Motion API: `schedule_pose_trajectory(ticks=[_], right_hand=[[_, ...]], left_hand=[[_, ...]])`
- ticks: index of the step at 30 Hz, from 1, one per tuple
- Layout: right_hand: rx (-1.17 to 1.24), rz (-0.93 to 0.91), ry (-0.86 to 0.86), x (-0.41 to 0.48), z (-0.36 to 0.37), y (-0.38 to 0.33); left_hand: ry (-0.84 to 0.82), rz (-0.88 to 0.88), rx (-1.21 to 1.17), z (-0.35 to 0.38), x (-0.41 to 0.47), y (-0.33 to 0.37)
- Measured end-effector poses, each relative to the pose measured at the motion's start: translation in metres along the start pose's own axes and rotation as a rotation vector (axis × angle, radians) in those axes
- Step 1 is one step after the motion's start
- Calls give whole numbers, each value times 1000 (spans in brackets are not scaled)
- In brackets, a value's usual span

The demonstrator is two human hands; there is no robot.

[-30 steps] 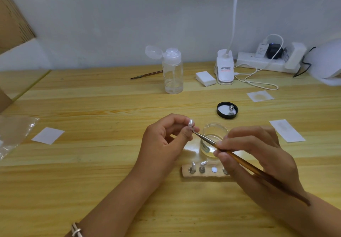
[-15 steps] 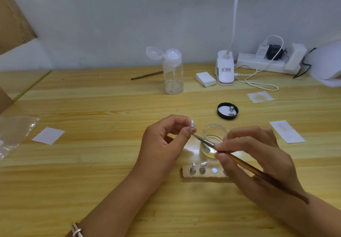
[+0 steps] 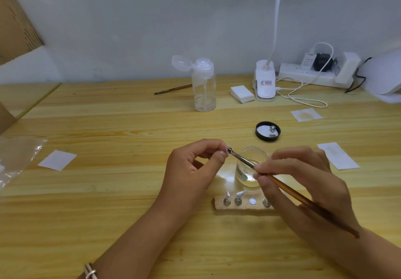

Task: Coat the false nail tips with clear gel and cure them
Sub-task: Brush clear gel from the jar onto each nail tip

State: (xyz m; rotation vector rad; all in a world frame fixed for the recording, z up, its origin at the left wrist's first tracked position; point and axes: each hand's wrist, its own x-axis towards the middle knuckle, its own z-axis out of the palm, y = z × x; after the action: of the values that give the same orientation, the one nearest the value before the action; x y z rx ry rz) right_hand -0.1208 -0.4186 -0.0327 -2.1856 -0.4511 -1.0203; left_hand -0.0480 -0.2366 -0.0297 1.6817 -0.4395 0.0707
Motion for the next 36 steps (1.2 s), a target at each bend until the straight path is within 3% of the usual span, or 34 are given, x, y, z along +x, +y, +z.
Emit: schedule_pose_trajectory(ticks=[36], right_hand=[[-13,43,4,-2,0,-4]], left_hand=[[29,-31,53,0,-1,2]])
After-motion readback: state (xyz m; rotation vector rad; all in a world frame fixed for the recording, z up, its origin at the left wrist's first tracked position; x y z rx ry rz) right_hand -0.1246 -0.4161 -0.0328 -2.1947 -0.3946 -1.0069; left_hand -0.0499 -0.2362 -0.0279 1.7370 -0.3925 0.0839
